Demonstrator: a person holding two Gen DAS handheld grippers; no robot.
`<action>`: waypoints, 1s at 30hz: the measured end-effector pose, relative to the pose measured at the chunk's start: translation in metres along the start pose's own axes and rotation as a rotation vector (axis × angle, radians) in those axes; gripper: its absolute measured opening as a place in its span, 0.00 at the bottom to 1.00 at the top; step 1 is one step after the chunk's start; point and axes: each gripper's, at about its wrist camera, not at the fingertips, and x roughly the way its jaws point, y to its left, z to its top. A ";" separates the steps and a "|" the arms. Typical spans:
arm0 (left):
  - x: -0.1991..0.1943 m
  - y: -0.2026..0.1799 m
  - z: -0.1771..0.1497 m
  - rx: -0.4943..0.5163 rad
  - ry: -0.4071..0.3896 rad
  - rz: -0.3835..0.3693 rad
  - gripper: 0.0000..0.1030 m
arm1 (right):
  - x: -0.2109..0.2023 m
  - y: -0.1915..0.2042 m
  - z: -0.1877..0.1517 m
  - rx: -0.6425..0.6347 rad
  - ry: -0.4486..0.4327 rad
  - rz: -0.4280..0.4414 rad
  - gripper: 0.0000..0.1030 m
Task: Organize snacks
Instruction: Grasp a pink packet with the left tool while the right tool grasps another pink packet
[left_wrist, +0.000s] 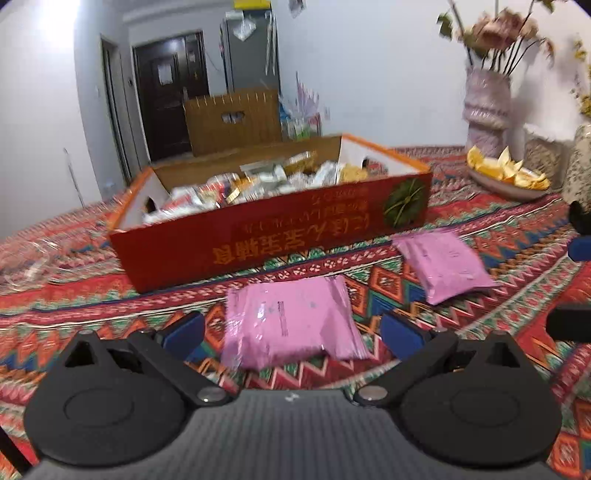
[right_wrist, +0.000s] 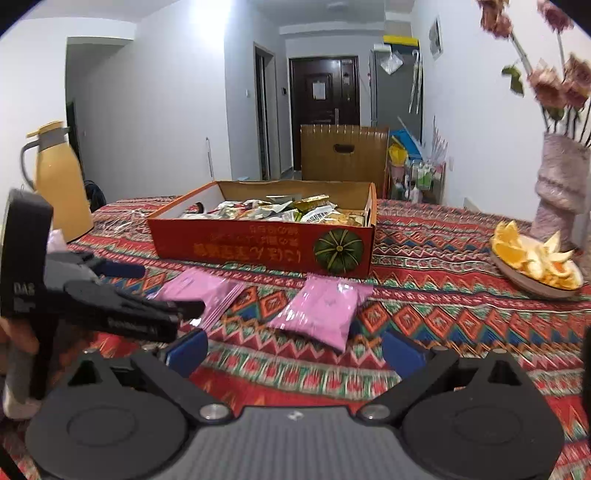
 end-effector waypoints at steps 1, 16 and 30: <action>0.008 0.003 0.000 -0.013 0.018 -0.007 1.00 | 0.009 -0.003 0.005 0.011 0.009 0.008 0.94; 0.029 0.013 0.002 -0.072 0.036 -0.054 0.67 | 0.114 -0.013 0.017 0.056 0.114 -0.072 0.76; -0.078 0.001 -0.030 -0.138 0.010 -0.012 0.60 | 0.024 0.009 -0.010 0.017 0.048 -0.034 0.59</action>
